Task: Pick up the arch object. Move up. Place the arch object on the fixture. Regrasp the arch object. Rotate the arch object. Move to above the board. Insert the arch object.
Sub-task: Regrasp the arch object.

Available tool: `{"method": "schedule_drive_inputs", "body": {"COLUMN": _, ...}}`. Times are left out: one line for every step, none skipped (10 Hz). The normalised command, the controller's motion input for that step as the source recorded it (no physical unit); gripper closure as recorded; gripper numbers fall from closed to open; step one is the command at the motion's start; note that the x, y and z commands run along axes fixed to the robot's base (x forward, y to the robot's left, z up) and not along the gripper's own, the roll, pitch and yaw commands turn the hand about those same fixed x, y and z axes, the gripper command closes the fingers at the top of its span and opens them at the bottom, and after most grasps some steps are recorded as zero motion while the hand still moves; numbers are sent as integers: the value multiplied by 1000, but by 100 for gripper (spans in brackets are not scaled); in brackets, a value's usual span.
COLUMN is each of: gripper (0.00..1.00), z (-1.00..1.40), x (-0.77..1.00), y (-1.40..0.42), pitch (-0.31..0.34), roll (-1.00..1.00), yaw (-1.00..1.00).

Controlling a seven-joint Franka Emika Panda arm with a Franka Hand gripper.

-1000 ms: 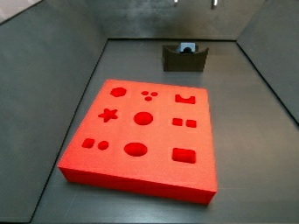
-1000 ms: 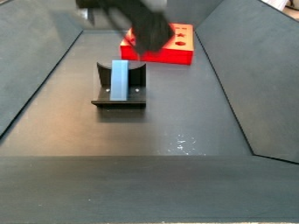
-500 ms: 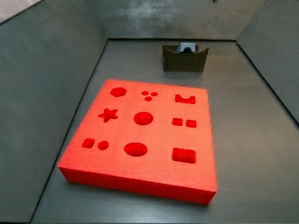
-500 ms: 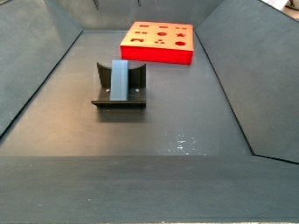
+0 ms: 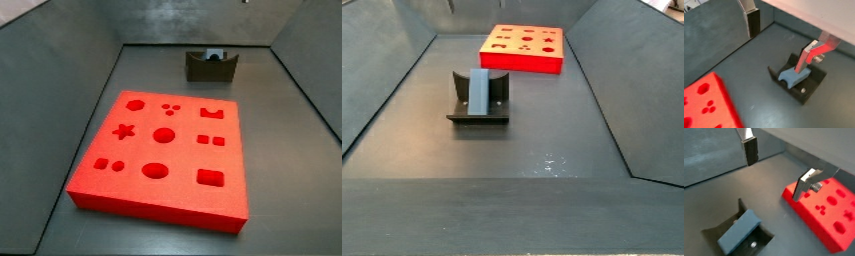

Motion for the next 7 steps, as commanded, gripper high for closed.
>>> {"method": "schedule_drive_inputs", "body": {"gripper": 0, "z": 5, "x": -15, "y": -19, "pitch": 7, "roll": 1000, "yaw": 24}}
{"method": "schedule_drive_inputs", "body": {"gripper": 0, "z": 5, "x": -17, "y": -18, "pitch": 6, "roll": 1000, "yaw": 24}}
{"method": "schedule_drive_inputs", "body": {"gripper": 0, "z": 8, "x": -19, "y": -17, "pitch": 8, "roll": 1000, "yaw": 26}}
{"method": "schedule_drive_inputs", "body": {"gripper": 0, "z": 13, "x": -15, "y": -12, "pitch": 11, "roll": 1000, "yaw": 27}}
{"method": "schedule_drive_inputs", "body": {"gripper": 0, "z": 12, "x": 0, "y": -21, "pitch": 16, "roll": 1000, "yaw": 29}}
{"method": "schedule_drive_inputs", "body": {"gripper": 0, "z": 4, "x": 9, "y": -20, "pitch": 19, "roll": 1000, "yaw": 30}}
{"method": "schedule_drive_inputs", "body": {"gripper": 0, "z": -6, "x": 35, "y": -23, "pitch": 33, "roll": 1000, "yaw": 33}}
